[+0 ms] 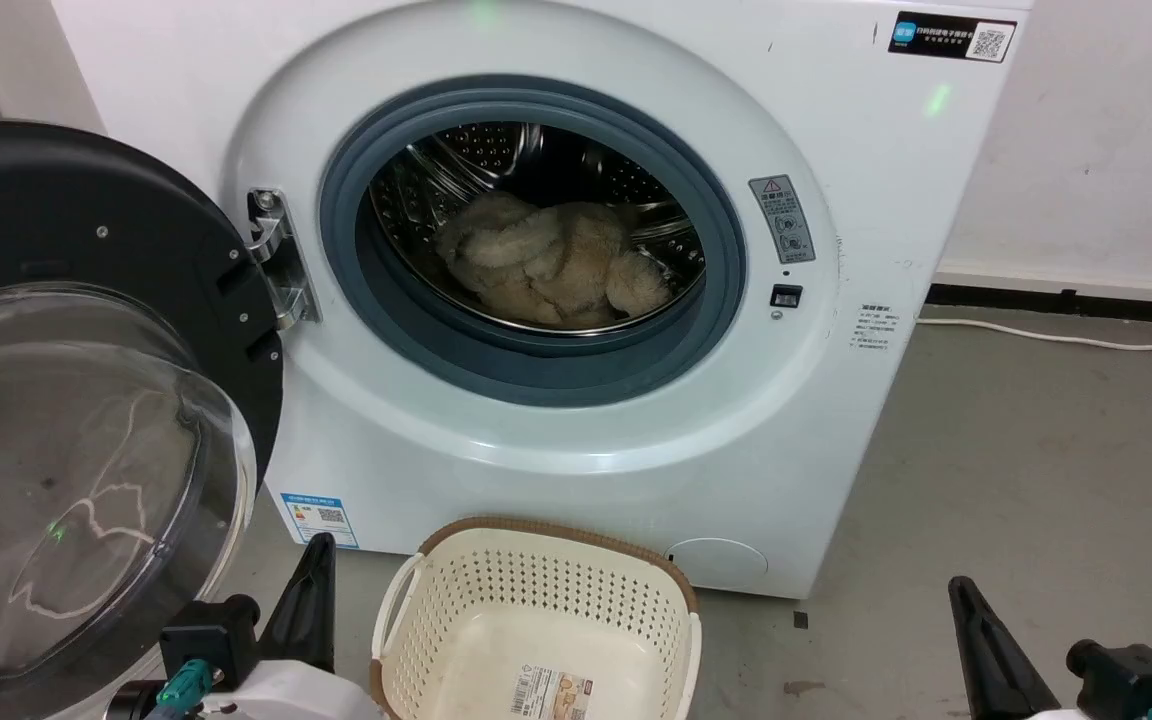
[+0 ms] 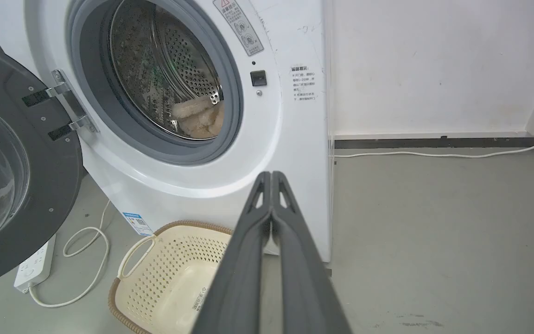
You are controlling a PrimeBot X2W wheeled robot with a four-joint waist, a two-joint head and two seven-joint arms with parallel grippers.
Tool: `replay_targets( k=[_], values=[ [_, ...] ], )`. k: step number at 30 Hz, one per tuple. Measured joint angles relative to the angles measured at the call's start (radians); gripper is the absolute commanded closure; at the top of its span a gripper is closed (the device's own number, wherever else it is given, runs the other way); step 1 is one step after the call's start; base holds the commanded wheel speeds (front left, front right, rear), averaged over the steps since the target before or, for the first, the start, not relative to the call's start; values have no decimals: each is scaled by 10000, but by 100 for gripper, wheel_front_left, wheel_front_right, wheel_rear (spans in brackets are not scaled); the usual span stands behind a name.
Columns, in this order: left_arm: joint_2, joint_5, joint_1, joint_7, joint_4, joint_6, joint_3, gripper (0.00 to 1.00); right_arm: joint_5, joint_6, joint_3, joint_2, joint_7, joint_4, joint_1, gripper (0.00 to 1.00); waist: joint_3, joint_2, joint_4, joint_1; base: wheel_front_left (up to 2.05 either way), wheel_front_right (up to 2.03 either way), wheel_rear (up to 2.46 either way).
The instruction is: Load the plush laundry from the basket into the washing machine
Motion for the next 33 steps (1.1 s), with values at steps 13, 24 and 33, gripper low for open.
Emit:
replay_targets(
  k=[13,24,33],
  values=[
    [-146,401,-1,144,-94,-84,211,100,-240,0,23,0,161,-50,-152,100,72,0,-66,0,0,0,0],
    [-345,771,-2,259,-163,-136,374,100,-477,0,44,0,263,-100,-245,100,137,0,-126,0,0,0,0],
    [-454,1103,-5,368,-255,-221,527,100,-673,0,63,0,399,-151,-390,100,190,0,-176,0,0,0,0]
  ],
)
